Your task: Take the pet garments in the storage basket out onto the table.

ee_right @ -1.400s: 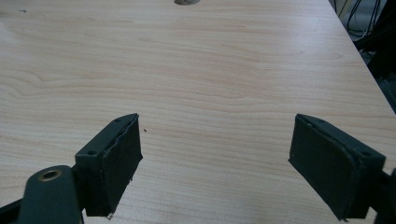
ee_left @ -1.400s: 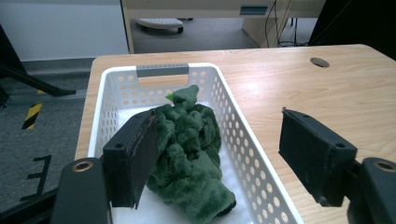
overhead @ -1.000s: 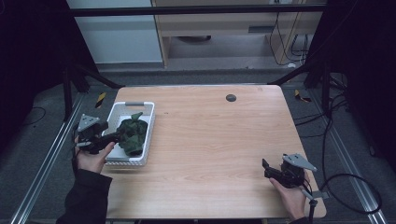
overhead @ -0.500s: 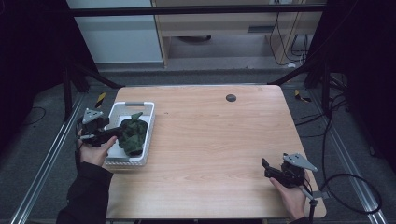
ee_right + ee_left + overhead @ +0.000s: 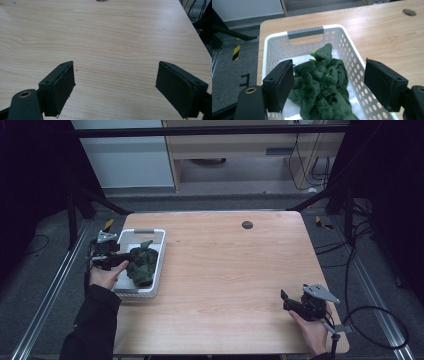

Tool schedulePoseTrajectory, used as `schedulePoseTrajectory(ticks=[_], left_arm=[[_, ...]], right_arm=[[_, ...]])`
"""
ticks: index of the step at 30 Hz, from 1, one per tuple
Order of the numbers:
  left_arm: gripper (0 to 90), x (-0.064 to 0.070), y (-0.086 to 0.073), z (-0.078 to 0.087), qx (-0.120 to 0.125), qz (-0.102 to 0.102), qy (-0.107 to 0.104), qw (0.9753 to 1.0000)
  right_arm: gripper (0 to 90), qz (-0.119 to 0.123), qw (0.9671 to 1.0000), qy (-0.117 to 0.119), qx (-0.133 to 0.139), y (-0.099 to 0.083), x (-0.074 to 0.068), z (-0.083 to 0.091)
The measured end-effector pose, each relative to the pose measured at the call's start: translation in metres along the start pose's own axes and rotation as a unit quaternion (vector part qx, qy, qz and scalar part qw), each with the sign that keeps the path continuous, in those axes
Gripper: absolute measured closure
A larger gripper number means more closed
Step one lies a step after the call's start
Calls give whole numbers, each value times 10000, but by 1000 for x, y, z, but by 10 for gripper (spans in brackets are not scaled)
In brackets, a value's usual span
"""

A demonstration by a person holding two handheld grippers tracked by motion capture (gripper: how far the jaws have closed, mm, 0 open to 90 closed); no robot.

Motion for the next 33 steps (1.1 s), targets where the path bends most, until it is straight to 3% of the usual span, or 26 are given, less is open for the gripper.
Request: schedulePoseTrajectory(ticks=[9,20,33], left_arm=[[232,-2,-2,-16,-345,-40,6,9994],[237,-7,-7,-29,-600,-48,54,9982],[280,-8,-14,-40,-1067,-137,5,9942]], right_arm=[[151,1,10000,1,-6,0,0,0],[149,21,10000,14,-31,0,0,-1],[141,22,9999,51,-98,-2,-1,-3]])
Point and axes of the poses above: each handheld gripper's, and its own axes: z roughly backward along the jaws, y roughly out of its top, x roughly to its right, the point moved 4 cm from there along -z, roughly forward along the jaws, and after that the axes turned 1 degree about y, right-handed, at the moved point
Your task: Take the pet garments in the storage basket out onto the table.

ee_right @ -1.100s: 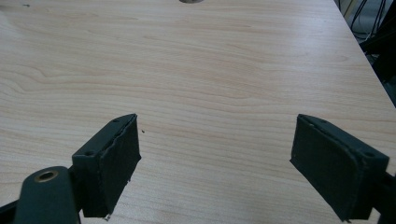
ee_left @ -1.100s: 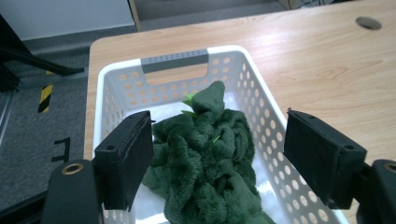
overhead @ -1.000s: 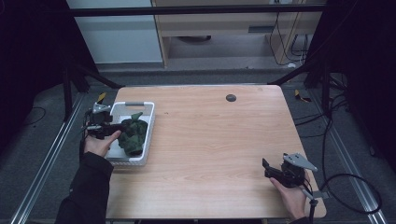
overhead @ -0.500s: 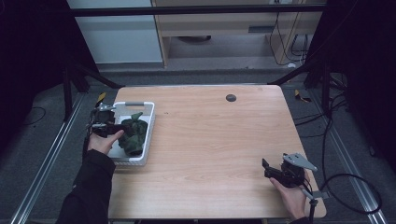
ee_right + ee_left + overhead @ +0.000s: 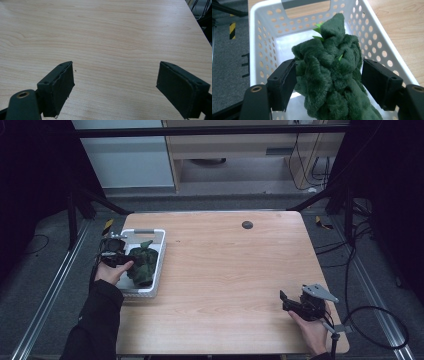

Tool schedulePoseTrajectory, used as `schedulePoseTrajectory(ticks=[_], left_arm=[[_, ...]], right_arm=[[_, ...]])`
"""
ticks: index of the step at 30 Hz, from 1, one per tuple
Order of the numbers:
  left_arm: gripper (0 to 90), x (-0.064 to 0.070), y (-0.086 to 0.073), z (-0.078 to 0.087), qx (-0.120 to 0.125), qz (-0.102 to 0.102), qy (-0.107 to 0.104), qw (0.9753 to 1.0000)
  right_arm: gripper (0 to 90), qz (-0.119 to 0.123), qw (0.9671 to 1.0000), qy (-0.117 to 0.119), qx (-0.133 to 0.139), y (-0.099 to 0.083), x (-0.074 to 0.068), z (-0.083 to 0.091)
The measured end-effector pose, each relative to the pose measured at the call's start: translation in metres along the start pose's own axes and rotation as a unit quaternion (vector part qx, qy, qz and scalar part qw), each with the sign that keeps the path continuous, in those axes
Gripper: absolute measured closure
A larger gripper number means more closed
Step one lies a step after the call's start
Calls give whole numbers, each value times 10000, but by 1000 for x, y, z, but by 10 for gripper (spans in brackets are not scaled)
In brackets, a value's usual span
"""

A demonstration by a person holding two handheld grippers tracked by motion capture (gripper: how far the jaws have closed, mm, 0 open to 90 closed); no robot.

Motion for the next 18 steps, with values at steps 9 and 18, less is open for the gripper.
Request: schedulePoseTrajectory(ticks=[9,18], left_arm=[[322,2,-2,-7,-229,-100,24,9997],[390,4,-4,-14,-409,-150,62,9990]], right_arm=[[140,-7,10000,25,-40,0,-1,0],[139,3,10000,18,-63,-1,-1,-1]])
Point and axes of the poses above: each handheld gripper's, and its own axes: z roughly backward along the jaws, y roughly out of its top, x roughly to its right, the point moved 4 cm from there along -z, roughly forward along the jaws, and after that the axes turned 1 degree about y, right-handed, at the moved point
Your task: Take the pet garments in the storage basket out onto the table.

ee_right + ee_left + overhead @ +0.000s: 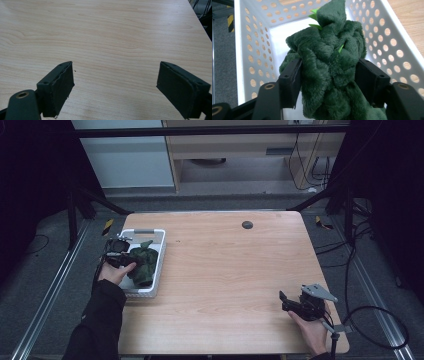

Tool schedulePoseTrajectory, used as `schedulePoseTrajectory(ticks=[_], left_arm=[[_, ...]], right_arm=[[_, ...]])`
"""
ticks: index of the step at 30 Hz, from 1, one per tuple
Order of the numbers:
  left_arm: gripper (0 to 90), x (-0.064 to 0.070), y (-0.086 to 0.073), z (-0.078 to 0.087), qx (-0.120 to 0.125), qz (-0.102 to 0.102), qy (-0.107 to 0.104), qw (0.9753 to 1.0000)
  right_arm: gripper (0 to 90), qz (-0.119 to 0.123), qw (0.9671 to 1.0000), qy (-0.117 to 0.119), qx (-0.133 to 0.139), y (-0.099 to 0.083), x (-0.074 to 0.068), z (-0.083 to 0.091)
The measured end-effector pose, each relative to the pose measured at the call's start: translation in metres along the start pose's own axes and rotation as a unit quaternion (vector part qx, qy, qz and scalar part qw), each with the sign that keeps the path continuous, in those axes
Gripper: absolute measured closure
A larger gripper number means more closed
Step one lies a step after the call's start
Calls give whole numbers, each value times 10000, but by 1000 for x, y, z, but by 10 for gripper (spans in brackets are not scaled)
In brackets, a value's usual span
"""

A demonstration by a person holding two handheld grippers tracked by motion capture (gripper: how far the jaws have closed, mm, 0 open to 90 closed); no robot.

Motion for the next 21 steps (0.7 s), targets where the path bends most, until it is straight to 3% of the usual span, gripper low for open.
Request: schedulePoseTrajectory(ticks=[21], left_arm=[[680,-4,-4,-6,-425,76,97,9990]], right_arm=[[139,18,10000,29,-40,0,-1,-1]])
Point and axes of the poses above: each handheld gripper's, and its own axes: z roughly backward along the jaws, y roughly out of its top, x roughly to its right, the point moved 4 cm from there along -z, roughly forward along the jaws, and after that the axes turned 1 degree about y, right-handed, at the moved point
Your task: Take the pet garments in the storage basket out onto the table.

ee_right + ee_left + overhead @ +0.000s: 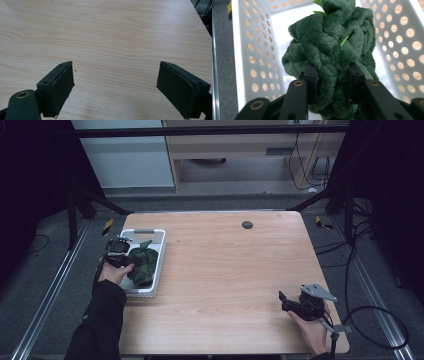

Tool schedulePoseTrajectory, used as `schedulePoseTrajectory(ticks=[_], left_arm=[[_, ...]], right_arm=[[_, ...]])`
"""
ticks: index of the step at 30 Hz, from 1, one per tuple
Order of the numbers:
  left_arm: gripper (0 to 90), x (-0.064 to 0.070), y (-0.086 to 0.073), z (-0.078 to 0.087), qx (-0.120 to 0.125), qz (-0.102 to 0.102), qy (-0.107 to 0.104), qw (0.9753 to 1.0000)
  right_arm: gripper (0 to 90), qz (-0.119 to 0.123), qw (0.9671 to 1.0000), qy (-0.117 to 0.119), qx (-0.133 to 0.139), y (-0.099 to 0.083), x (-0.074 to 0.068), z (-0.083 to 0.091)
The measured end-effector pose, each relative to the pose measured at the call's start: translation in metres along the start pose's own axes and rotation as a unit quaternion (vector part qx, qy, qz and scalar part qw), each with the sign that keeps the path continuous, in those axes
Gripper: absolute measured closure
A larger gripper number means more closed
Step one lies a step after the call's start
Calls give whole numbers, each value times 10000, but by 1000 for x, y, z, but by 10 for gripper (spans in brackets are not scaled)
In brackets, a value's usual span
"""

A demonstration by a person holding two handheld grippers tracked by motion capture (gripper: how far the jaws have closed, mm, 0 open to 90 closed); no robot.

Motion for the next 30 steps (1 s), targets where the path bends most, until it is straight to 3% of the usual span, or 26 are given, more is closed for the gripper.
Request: schedulePoseTrajectory(ticks=[14,30], left_arm=[[737,0,1,15,240,20,17,9997],[737,-6,11,72,969,-146,48,9952]], right_arm=[[139,6,10000,-6,-6,0,0,0],[139,1,10000,-24,25,0,1,1]])
Point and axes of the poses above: each handheld gripper's, and its own axes: z roughly backward along the jaws, y roughly out of its top, x roughly to its right, the point moved 4 cm from there along -z, roughly forward along the jaws, and after that the axes turned 1 degree about y, right-handed, at the moved point
